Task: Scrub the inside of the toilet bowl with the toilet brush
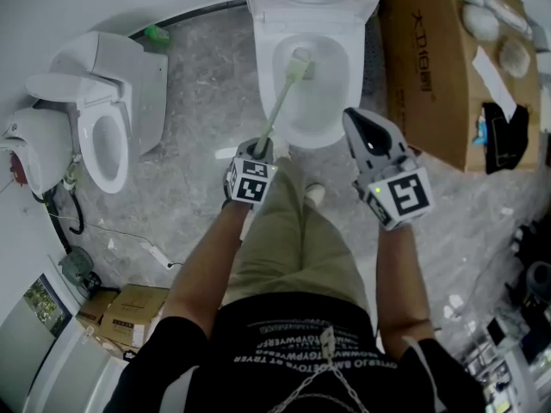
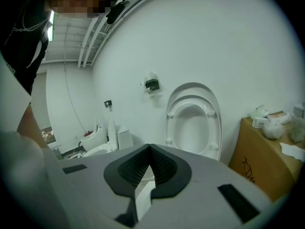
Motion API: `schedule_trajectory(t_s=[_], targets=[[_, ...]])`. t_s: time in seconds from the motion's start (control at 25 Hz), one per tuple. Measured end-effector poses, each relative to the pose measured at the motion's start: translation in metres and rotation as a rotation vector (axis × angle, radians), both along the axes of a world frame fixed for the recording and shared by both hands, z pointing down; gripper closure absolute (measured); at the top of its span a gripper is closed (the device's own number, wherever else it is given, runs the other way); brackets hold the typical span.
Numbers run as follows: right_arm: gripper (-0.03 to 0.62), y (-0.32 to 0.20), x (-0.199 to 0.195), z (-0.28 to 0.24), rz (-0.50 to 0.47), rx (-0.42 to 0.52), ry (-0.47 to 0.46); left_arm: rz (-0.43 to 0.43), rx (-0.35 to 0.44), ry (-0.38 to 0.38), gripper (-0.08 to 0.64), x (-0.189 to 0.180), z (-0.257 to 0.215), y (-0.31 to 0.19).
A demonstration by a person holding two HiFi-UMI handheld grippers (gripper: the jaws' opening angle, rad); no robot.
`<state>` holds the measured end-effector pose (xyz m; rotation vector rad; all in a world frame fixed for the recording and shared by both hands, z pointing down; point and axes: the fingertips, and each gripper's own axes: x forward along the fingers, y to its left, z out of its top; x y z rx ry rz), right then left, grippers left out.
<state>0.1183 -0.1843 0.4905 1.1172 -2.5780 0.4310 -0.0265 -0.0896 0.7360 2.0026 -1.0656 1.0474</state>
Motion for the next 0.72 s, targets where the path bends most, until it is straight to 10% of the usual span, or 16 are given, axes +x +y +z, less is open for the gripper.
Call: schedule_trajectory(t_s=[0.72], targets=[[0.591,-0.015,-0.004,0.015,0.001,-0.015,-0.010,0.066,-0.281,-0.154,0.558,-0.016,0.079,0.019]])
